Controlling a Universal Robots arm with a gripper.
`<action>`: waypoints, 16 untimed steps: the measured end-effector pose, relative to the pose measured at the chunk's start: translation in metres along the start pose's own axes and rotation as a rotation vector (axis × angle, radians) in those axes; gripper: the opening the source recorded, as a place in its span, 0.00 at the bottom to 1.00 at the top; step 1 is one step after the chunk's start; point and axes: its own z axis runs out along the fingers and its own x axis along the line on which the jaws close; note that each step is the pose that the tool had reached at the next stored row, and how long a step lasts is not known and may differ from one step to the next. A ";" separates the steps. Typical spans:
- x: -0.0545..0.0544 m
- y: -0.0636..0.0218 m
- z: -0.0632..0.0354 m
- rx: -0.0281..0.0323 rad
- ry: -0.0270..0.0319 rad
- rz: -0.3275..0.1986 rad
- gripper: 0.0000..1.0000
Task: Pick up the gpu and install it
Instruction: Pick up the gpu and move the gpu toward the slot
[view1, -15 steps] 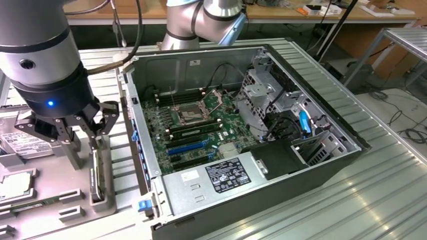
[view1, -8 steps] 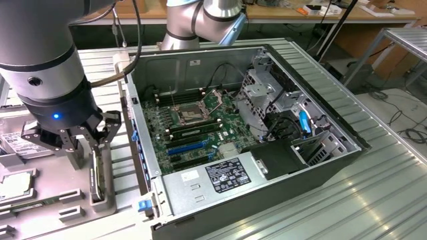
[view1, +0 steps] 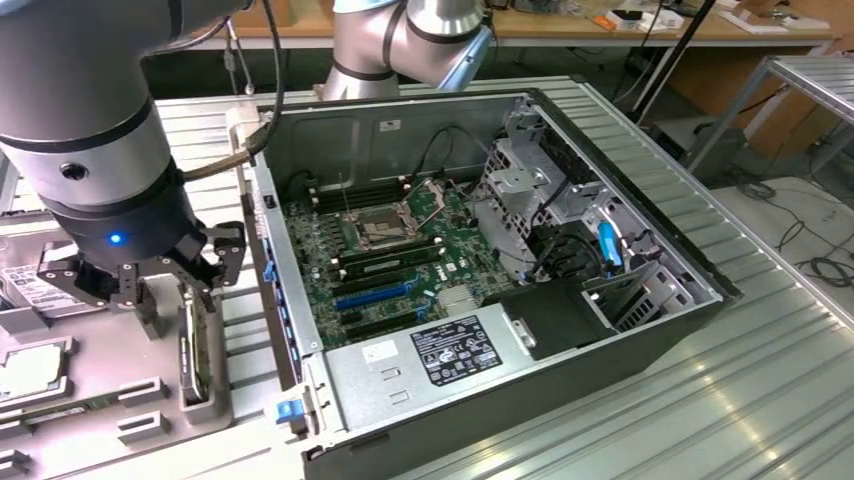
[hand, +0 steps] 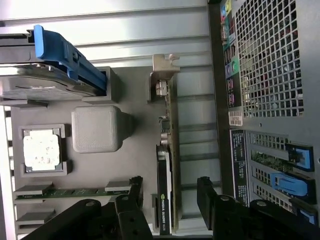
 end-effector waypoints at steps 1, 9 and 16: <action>0.000 -0.0009 0.0020 0.0001 0.0000 0.000 0.56; 0.000 -0.0137 0.0254 0.0002 -0.0001 0.005 0.56; 0.002 -0.0142 0.0365 0.0029 0.0006 0.009 0.56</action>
